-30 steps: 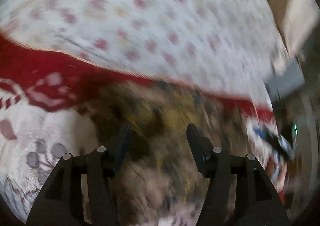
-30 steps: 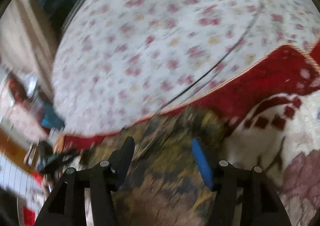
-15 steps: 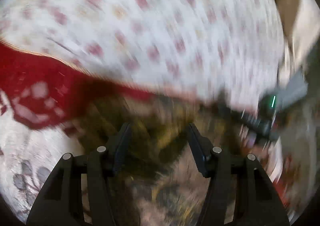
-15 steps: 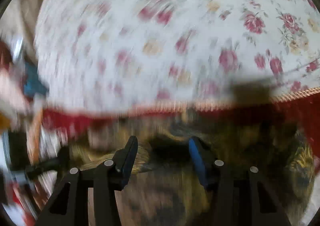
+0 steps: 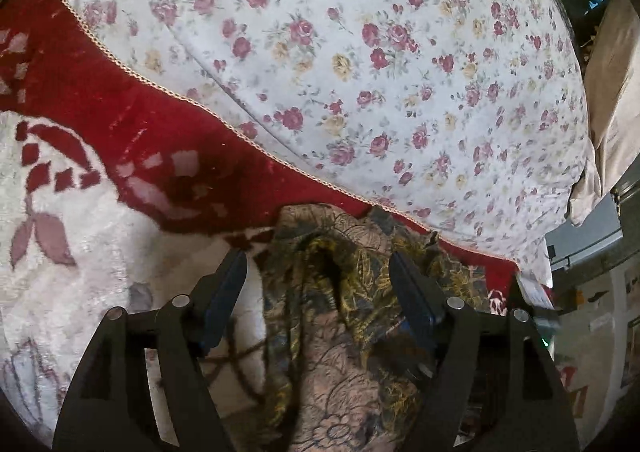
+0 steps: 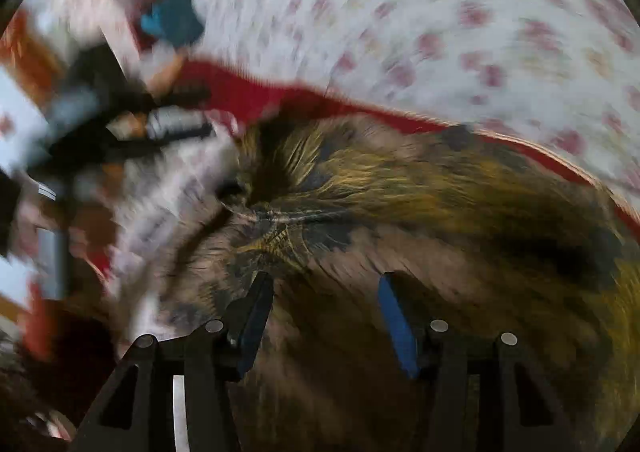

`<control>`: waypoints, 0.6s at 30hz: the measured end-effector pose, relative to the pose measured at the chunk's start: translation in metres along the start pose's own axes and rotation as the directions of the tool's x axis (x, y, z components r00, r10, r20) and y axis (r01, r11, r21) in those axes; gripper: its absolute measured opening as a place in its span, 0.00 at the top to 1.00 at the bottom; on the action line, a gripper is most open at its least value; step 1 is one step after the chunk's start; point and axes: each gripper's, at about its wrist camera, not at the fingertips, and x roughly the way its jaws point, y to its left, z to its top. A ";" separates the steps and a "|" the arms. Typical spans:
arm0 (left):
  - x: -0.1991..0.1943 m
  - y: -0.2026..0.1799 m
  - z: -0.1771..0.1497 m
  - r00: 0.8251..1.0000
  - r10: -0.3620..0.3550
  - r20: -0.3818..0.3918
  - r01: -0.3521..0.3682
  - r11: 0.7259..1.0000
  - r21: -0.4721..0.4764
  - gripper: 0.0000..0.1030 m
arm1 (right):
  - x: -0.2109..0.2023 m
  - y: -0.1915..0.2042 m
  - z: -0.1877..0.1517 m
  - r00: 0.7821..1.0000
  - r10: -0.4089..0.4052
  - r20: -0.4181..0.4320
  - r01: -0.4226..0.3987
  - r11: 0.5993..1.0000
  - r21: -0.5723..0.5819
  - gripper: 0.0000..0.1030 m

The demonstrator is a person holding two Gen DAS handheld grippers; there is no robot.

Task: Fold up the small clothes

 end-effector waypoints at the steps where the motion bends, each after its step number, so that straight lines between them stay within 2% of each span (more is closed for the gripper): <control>1: -0.001 0.001 0.000 1.000 -0.003 -0.007 0.003 1.000 0.004 0.28 | 0.008 0.004 0.014 0.999 -0.039 0.026 0.040 0.999 -0.022 0.49; 3: -0.005 0.003 -0.003 1.000 0.001 -0.014 -0.001 1.000 0.016 0.28 | 0.018 -0.003 0.048 0.988 -0.131 0.079 0.131 0.991 0.007 0.49; 4: -0.007 0.003 -0.004 1.000 0.006 -0.018 -0.006 1.000 0.030 0.28 | 0.016 -0.016 0.064 0.975 -0.184 0.126 0.174 0.981 0.083 0.49; 7: -0.012 0.005 -0.012 0.999 0.006 -0.048 -0.003 0.998 0.061 0.28 | -0.011 -0.052 0.080 0.949 -0.216 0.230 0.140 0.941 0.308 0.49; 9: -0.013 0.004 -0.019 0.997 -0.016 -0.079 0.022 0.997 0.080 0.28 | -0.035 -0.054 0.070 0.950 -0.183 0.255 0.094 0.941 0.324 0.47; 10: -0.014 0.003 -0.024 0.995 -0.025 -0.098 0.034 0.995 0.092 0.28 | -0.044 -0.048 0.060 0.956 -0.154 0.250 0.078 0.954 0.290 0.46; 11: -0.014 0.002 -0.028 0.993 -0.031 -0.110 0.042 0.994 0.101 0.28 | -0.050 -0.040 0.049 0.962 -0.140 0.235 0.077 0.963 0.259 0.41; 12: -0.015 0.000 -0.034 0.991 -0.039 -0.125 0.054 0.992 0.115 0.28 | -0.060 -0.032 0.031 0.967 -0.137 0.214 0.087 0.970 0.228 0.35; 13: -0.016 -0.001 -0.039 0.990 -0.043 -0.131 0.059 0.991 0.122 0.28 | -0.073 -0.026 0.007 0.968 -0.152 0.202 0.109 0.972 0.210 0.34; 16: -0.018 -0.006 -0.057 0.984 -0.063 -0.164 0.087 0.985 0.149 0.28 | -0.110 -0.019 -0.063 0.953 -0.237 0.191 0.192 0.954 0.229 0.33; 18: -0.019 -0.009 -0.069 0.980 -0.075 -0.186 0.106 0.981 0.164 0.28 | -0.141 -0.027 -0.111 0.930 -0.323 0.175 0.266 0.920 0.288 0.33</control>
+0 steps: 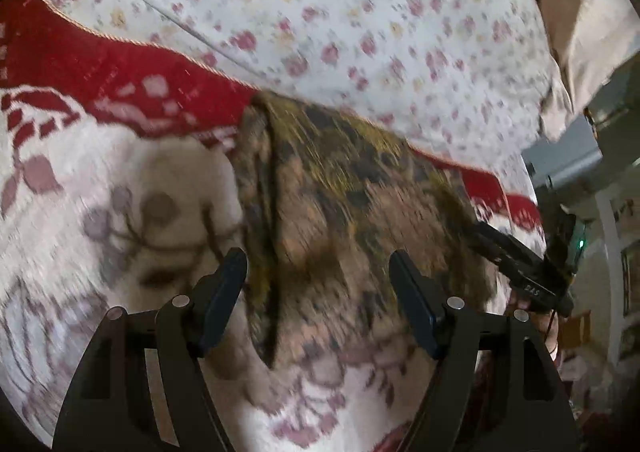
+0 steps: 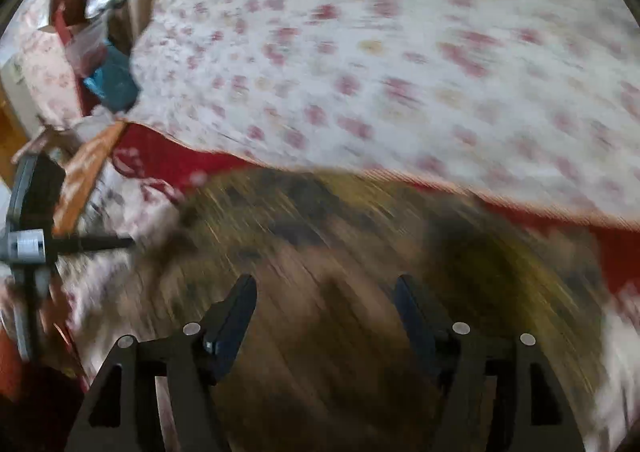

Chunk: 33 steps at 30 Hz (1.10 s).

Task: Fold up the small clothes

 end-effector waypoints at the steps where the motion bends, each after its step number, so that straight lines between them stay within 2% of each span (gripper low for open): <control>1: 0.002 -0.002 -0.006 1.000 -0.004 -0.008 0.004 1.000 0.009 0.28 | -0.016 -0.014 -0.015 0.999 -0.043 0.012 0.043 0.999 0.033 0.33; 4: 0.010 -0.007 -0.018 0.999 0.010 -0.034 -0.009 0.999 0.035 0.28 | -0.061 -0.065 -0.054 0.990 -0.142 0.029 0.135 0.977 0.168 0.31; 7: 0.022 -0.005 -0.027 0.997 0.039 -0.060 -0.038 0.999 0.024 0.30 | -0.079 -0.098 -0.079 0.980 -0.196 0.014 0.186 0.948 0.258 0.31; 9: 0.026 -0.005 -0.032 0.997 0.037 -0.066 -0.037 0.999 0.002 0.46 | -0.079 -0.112 -0.087 0.981 -0.196 0.006 0.187 0.943 0.276 0.31; 10: 0.027 -0.006 -0.033 0.997 0.034 -0.065 -0.034 0.999 -0.003 0.50 | -0.075 -0.114 -0.090 0.985 -0.172 0.007 0.163 0.946 0.280 0.32; 13: 0.028 -0.013 -0.039 0.998 0.056 -0.040 -0.055 0.998 0.018 0.67 | -0.054 -0.111 -0.089 0.997 -0.072 -0.002 0.069 0.961 0.267 0.53; 14: 0.028 -0.015 -0.042 0.996 0.079 -0.039 -0.077 0.996 0.036 0.77 | -0.045 -0.109 -0.088 0.997 -0.069 -0.015 0.071 0.965 0.254 0.72; 15: 0.028 -0.016 -0.044 0.995 0.089 -0.040 -0.087 0.995 0.041 0.80 | -0.041 -0.106 -0.089 0.996 -0.090 -0.021 0.093 0.966 0.239 0.89; 16: 0.024 -0.015 -0.047 0.996 0.076 -0.039 -0.075 0.997 0.035 0.83 | -0.044 -0.105 -0.089 0.995 -0.102 -0.012 0.102 0.969 0.226 0.89; 17: 0.020 -0.016 -0.050 0.998 0.057 -0.037 -0.056 0.998 0.029 0.87 | -0.053 -0.103 -0.088 0.995 -0.100 0.011 0.095 0.972 0.217 0.94; 18: 0.014 -0.017 -0.054 0.999 0.039 -0.028 -0.039 0.999 0.026 0.87 | -0.062 -0.099 -0.088 0.994 -0.107 0.035 0.098 0.975 0.201 0.94; 21: 0.001 -0.013 -0.066 0.999 0.048 -0.007 -0.048 0.999 0.015 0.87 | -0.085 -0.093 -0.089 0.988 -0.142 0.064 0.131 0.980 0.151 0.95; 25: 0.006 0.010 -0.066 0.991 0.134 -0.030 -0.135 0.990 -0.043 0.87 | -0.066 -0.099 -0.104 0.976 -0.216 -0.034 0.218 0.966 0.139 0.97; 26: 0.006 0.014 -0.066 0.990 0.136 -0.029 -0.138 0.989 -0.054 0.87 | -0.062 -0.102 -0.108 0.972 -0.231 -0.050 0.235 0.962 0.141 0.97; 28: 0.001 0.016 -0.066 0.993 0.113 -0.023 -0.114 0.992 -0.059 0.87 | -0.065 -0.109 -0.115 0.976 -0.211 -0.053 0.217 0.960 0.176 0.97; 30: -0.007 0.011 -0.062 0.990 0.140 0.007 -0.140 0.990 -0.029 0.87 | -0.079 -0.111 -0.112 0.980 -0.197 -0.023 0.197 0.957 0.213 0.96; 31: -0.012 0.009 -0.060 0.988 0.154 0.027 -0.153 0.988 -0.023 0.87 | -0.086 -0.110 -0.107 0.978 -0.210 -0.010 0.207 0.952 0.223 0.93; 32: -0.017 0.007 -0.058 0.985 0.162 0.052 -0.160 0.987 -0.027 0.87 | -0.093 -0.108 -0.101 0.973 -0.229 0.008 0.221 0.947 0.232 0.85; 33: -0.023 0.006 -0.055 0.982 0.170 0.082 -0.168 0.985 -0.034 0.83 | -0.096 -0.105 -0.097 0.973 -0.228 0.027 0.215 0.947 0.237 0.61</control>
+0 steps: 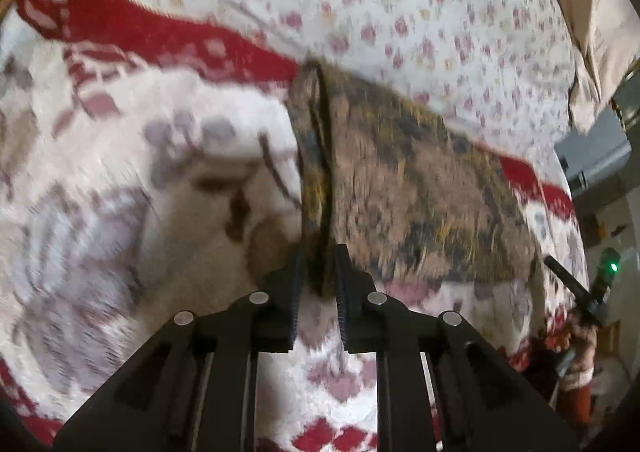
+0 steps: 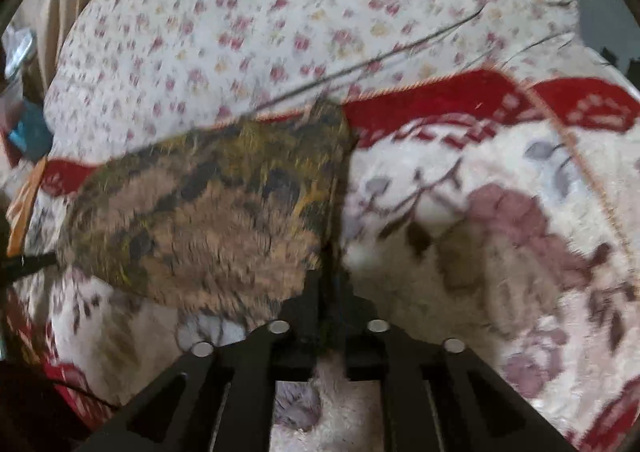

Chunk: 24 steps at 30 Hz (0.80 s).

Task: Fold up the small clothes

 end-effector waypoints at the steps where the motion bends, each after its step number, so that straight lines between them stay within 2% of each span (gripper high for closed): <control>1: -0.005 -0.002 0.004 1.000 0.004 0.031 -0.004 1.000 -0.004 0.78 | -0.006 0.006 0.006 0.999 0.032 0.033 -0.033 0.999 0.005 0.51; 2: -0.008 -0.002 0.006 0.999 -0.002 0.052 0.002 1.000 -0.010 0.68 | -0.009 0.015 0.012 0.995 0.074 0.062 -0.074 0.997 0.000 0.36; 3: -0.009 -0.004 0.009 0.997 -0.011 0.073 0.012 1.000 -0.020 0.58 | -0.008 0.025 0.019 0.991 0.111 0.076 -0.110 0.994 -0.017 0.35; 4: -0.008 -0.007 0.011 0.995 -0.027 0.093 0.030 0.999 -0.031 0.56 | -0.003 0.037 0.025 0.989 0.130 0.071 -0.127 0.991 -0.040 0.35; 8: 0.013 -0.020 0.018 0.997 -0.033 0.072 0.035 0.999 -0.034 0.55 | 0.038 0.077 0.052 0.995 0.088 0.049 -0.081 0.988 -0.128 0.36; 10: 0.032 -0.029 0.019 0.999 0.006 0.039 -0.006 1.000 -0.003 0.55 | 0.067 0.085 0.066 0.996 0.085 0.027 -0.081 0.989 -0.121 0.47; 13: 0.059 -0.034 0.018 0.996 0.081 -0.033 -0.080 0.996 0.037 0.53 | 0.116 0.086 0.086 0.994 0.097 -0.059 -0.102 0.992 -0.078 0.49; 15: 0.065 -0.032 0.015 0.994 0.101 -0.030 -0.100 0.994 0.043 0.53 | 0.146 0.083 0.098 0.993 0.057 -0.101 -0.065 0.995 -0.081 0.49; 18: 0.065 -0.029 0.016 0.995 0.090 -0.034 -0.088 0.994 0.060 0.53 | 0.185 0.064 0.114 0.988 -0.091 -0.125 0.076 0.990 -0.119 0.48; 20: 0.066 -0.026 0.016 0.997 0.074 -0.039 -0.071 0.996 0.062 0.53 | 0.198 0.044 0.123 0.988 -0.082 -0.134 0.074 0.995 -0.064 0.42; 22: 0.064 -0.024 0.018 0.997 0.057 -0.047 -0.055 0.997 0.047 0.53 | 0.198 0.027 0.131 0.990 -0.030 -0.140 0.035 0.999 0.032 0.42; 23: 0.063 -0.023 0.020 0.997 0.055 -0.047 -0.053 0.998 0.037 0.53 | 0.195 0.024 0.133 0.991 -0.034 -0.128 0.039 0.999 0.035 0.42; 24: 0.061 -0.023 0.022 0.997 0.059 -0.043 -0.058 0.998 0.031 0.53 | 0.187 0.023 0.133 0.992 -0.074 -0.106 0.077 0.997 0.031 0.42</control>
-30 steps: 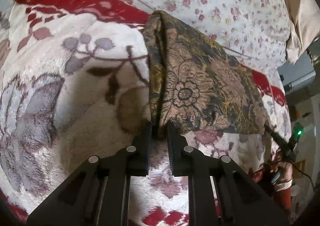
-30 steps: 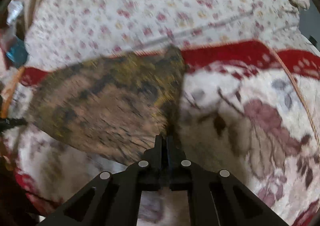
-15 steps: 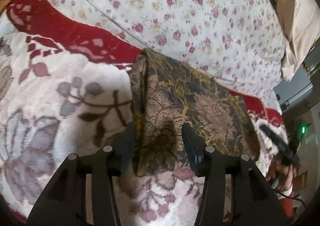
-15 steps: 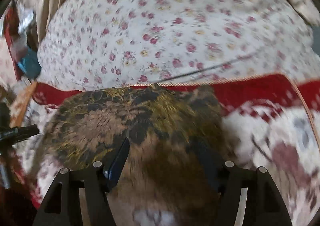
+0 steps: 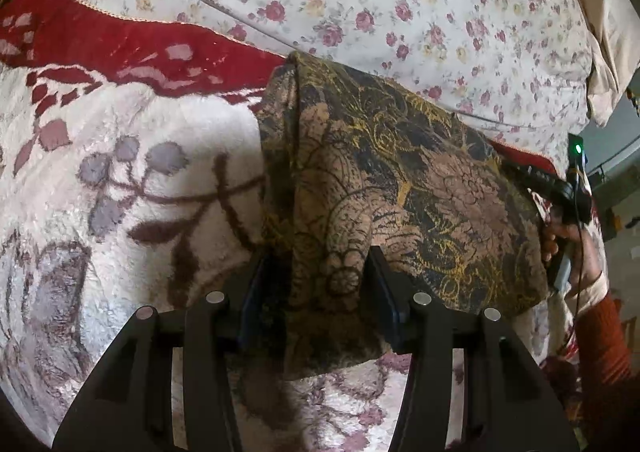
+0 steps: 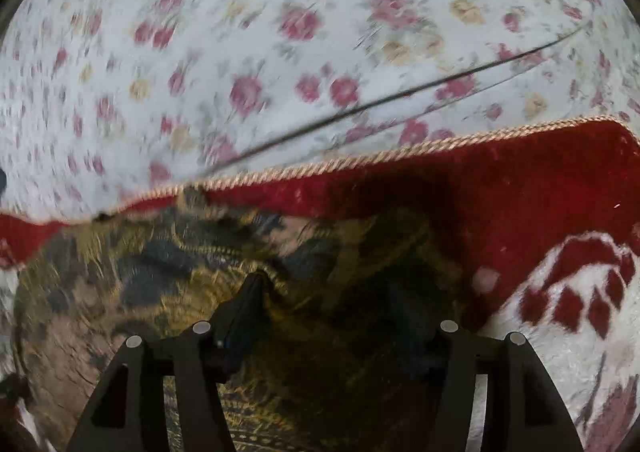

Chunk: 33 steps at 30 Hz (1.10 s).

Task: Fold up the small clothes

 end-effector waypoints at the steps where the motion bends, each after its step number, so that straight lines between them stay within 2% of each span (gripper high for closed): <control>1: -0.003 0.000 0.001 1.000 0.017 0.012 -0.017 1.000 -0.005 0.53 | -0.007 -0.002 -0.002 0.999 -0.042 0.014 0.042 0.999 0.002 0.42; 2: -0.006 0.000 0.002 0.999 0.029 0.024 -0.029 1.000 -0.004 0.53 | -0.016 -0.004 -0.006 0.998 -0.056 0.028 0.056 0.998 0.005 0.42; 5: -0.008 0.004 0.003 0.999 0.044 0.030 -0.043 0.999 -0.016 0.53 | -0.038 -0.008 -0.022 0.998 -0.017 0.059 0.016 1.000 0.009 0.42; 10: -0.010 0.001 -0.001 0.996 0.072 0.044 -0.071 0.997 -0.010 0.53 | -0.047 -0.014 -0.033 0.997 -0.058 0.056 0.058 0.998 0.002 0.42; 11: -0.012 -0.002 -0.002 0.995 0.081 0.052 -0.081 0.997 -0.005 0.53 | -0.042 -0.016 -0.028 0.996 -0.072 0.049 0.071 0.997 0.021 0.39; 12: -0.014 -0.003 -0.003 0.995 0.085 0.059 -0.085 0.996 0.000 0.53 | -0.036 -0.021 -0.022 0.996 -0.077 0.039 0.075 0.996 0.038 0.29; 13: -0.014 -0.004 -0.003 0.994 0.086 0.063 -0.086 0.996 0.004 0.53 | -0.029 -0.023 -0.017 0.997 -0.074 0.027 0.073 0.996 0.055 0.24; 14: -0.015 -0.005 -0.003 0.994 0.084 0.066 -0.085 0.996 0.008 0.53 | -0.021 -0.025 -0.012 0.998 -0.064 0.008 0.063 0.996 0.068 0.21; 16: -0.016 -0.008 -0.002 0.995 0.066 0.075 -0.067 0.998 0.009 0.53 | -0.005 -0.027 -0.003 0.998 -0.043 -0.037 0.045 0.996 0.074 0.21; 17: -0.016 -0.009 -0.001 0.995 0.054 0.079 -0.054 0.998 0.009 0.53 | 0.002 -0.026 0.000 0.998 -0.031 -0.054 0.035 0.997 0.070 0.27; 18: -0.016 -0.011 0.000 0.996 0.042 0.084 -0.044 0.999 0.013 0.50 | 0.007 -0.024 0.002 0.998 -0.013 -0.060 0.016 0.998 0.054 0.49; 19: -0.015 -0.012 0.002 0.996 0.042 0.085 -0.043 0.999 0.020 0.48 | 0.007 -0.021 0.003 0.999 -0.015 -0.049 0.017 0.999 0.032 0.59; 20: -0.013 -0.014 0.003 0.995 0.047 0.085 -0.049 0.998 0.028 0.47 | 0.006 -0.018 0.004 0.999 -0.043 -0.032 0.043 0.999 0.009 0.83; 21: -0.011 -0.016 0.004 0.995 0.054 0.082 -0.057 0.998 0.038 0.47 | 0.003 -0.015 0.005 0.995 -0.096 -0.009 0.096 0.995 -0.029 0.91; 25: 0.007 -0.017 0.005 0.994 0.107 0.033 -0.108 0.993 0.052 0.47 | 0.005 -0.023 0.002 0.987 -0.159 0.012 0.159 0.987 -0.008 0.92; 27: 0.008 -0.015 0.003 0.994 0.108 0.035 -0.109 0.993 0.046 0.47 | 0.009 -0.029 -0.001 0.985 -0.174 0.006 0.174 0.984 0.029 0.92; 31: 0.007 -0.014 0.003 0.993 0.113 0.039 -0.115 0.992 0.047 0.46 | -0.003 -0.026 -0.001 0.987 -0.158 0.029 0.158 0.987 0.018 0.92; 33: 0.007 -0.015 0.002 0.992 0.119 0.040 -0.121 0.991 0.051 0.46 | -0.019 -0.021 -0.007 0.990 -0.143 0.019 0.142 0.990 0.018 0.83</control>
